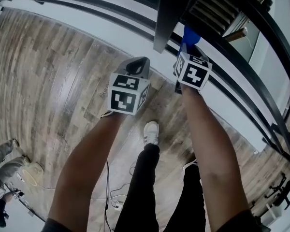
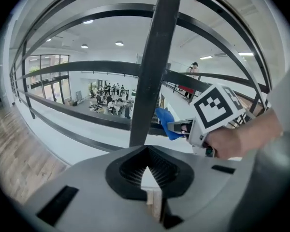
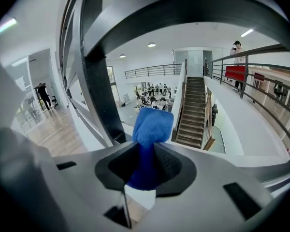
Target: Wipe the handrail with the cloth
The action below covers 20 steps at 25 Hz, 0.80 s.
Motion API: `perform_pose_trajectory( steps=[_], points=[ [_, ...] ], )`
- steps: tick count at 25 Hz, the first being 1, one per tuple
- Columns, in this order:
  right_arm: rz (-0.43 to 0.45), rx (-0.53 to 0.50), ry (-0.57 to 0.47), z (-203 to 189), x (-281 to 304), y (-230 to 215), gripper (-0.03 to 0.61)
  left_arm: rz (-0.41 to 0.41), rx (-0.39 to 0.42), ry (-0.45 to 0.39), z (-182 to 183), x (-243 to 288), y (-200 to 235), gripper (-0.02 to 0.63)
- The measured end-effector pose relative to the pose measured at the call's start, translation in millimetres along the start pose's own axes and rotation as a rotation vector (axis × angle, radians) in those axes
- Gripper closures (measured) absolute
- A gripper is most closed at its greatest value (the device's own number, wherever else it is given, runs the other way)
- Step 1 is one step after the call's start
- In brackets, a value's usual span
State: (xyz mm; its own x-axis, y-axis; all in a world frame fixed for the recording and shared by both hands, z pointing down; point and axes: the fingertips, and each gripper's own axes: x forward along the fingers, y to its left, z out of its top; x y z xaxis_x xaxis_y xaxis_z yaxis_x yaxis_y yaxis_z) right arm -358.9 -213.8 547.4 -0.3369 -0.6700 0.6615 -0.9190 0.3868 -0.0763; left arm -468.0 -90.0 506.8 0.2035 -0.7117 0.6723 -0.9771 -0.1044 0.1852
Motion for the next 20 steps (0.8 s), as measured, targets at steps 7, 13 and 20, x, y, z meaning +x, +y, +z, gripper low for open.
perform_pose_trajectory(
  steps=[7,13,20],
  points=[
    [-0.028,0.056,-0.016,-17.4,-30.4,-57.3,0.472,-0.048,0.101,0.000,0.5,10.5,-67.1,0.612],
    [-0.073,0.092,0.001,-40.8,-63.8,-126.3,0.472,-0.112,0.134,0.006,4.5,22.1,-136.1,0.612],
    [-0.108,0.151,0.003,-65.1,-105.8,-208.6,0.472,-0.178,0.206,0.030,3.5,41.1,-225.1,0.611]
  ],
)
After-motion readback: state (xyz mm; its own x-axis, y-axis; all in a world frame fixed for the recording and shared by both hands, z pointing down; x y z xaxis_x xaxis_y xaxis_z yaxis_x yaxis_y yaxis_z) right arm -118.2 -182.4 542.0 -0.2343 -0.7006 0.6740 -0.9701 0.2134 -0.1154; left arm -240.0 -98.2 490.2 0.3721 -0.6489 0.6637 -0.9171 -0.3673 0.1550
